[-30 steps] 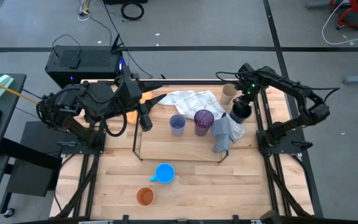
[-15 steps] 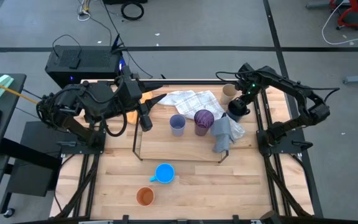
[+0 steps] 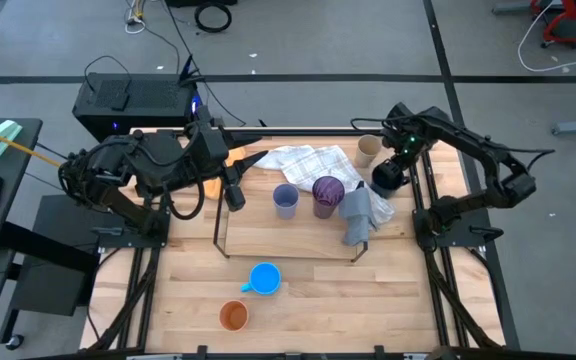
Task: Stack small to large cups/mugs on shelf
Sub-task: Put the black mug on the shelf
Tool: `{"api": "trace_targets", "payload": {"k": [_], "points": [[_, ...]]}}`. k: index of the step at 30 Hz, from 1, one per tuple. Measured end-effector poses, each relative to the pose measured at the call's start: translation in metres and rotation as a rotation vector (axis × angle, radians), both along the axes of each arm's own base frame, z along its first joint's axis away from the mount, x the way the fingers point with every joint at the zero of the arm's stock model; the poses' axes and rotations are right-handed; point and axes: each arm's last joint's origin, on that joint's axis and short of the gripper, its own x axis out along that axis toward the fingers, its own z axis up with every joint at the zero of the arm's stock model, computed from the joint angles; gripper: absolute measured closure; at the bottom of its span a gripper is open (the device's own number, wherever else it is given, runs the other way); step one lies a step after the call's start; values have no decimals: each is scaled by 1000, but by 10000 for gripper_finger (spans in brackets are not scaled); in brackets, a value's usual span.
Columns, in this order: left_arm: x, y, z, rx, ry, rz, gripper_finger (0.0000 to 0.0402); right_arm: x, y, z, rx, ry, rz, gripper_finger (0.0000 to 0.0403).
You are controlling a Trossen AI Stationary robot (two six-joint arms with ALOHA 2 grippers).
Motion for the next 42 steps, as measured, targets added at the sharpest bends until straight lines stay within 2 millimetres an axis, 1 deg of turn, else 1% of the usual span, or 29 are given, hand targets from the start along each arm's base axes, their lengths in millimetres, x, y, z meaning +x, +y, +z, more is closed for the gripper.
{"api": "trace_targets", "payload": {"k": [5,12,22,27,31,36,42], "points": [[0,0,0,12,6,-2,258,-5,7,10,-35,-13,0,387],[0,0,0,16,8,-3,266,-12,19,22,-69,-29,2,388],[0,0,0,16,8,-3,256,-17,28,29,-79,-44,-1,390],[0,0,0,16,8,-3,259,-19,31,35,-95,-71,-4,391],[0,0,0,16,8,-3,263,-17,30,47,-113,-114,-9,391],[0,0,0,16,8,-3,261,-16,30,67,-131,-160,-13,391],[0,0,0,16,9,-3,255,-19,35,102,-161,-191,3,391]]}}
